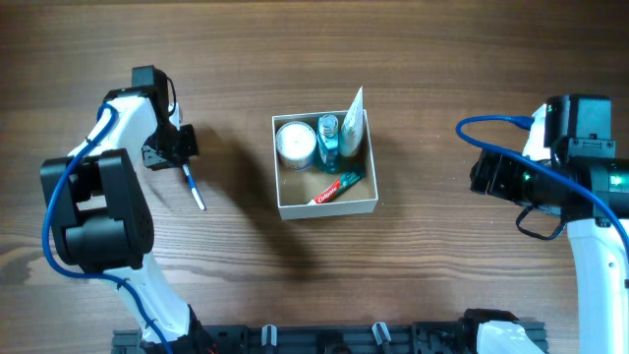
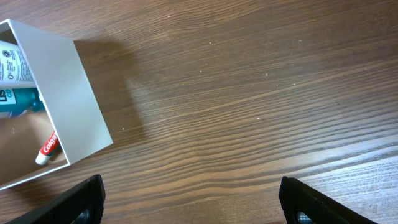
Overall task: Pack container
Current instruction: 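Grasp the blue toothbrush with the left gripper and lift it, then lower the toothbrush into the box and release it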
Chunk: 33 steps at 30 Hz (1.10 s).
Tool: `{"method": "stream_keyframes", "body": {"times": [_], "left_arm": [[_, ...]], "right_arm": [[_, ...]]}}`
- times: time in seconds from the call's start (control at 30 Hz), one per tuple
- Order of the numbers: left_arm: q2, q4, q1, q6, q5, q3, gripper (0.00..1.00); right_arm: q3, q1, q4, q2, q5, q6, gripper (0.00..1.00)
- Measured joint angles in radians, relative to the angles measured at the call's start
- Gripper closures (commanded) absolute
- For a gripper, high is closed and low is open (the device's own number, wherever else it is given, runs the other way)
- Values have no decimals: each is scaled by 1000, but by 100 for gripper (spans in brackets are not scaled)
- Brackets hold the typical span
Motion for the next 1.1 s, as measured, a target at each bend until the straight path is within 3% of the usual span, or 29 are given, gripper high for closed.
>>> {"method": "stream_keyframes", "body": {"times": [0.3,0.4,0.53,0.7,0.83,0.93,1.1], "left_arm": [[-38,-51,-13,0,7,-12,96],[-210,-85,-72,0,7,-11,96],[-537,-84,-264,45,8,3,96],[-710,-86,-593,272,13,10,96],[-687,-77,-845,534,21,10,96],[-624,-40,-898,626,17,10,96],[-465,-17,-898,671,9,10,96]], "right_arm": [[0,0,0,0,0,0,10],[0,0,0,0,0,0,9],[0,0,2,0,0,0,10],[0,0,4,0,0,-1,10],[0,0,5,0,0,-1,10],[0,0,5,0,0,-3,9],[0,0,5,0,0,-3,9]]}}
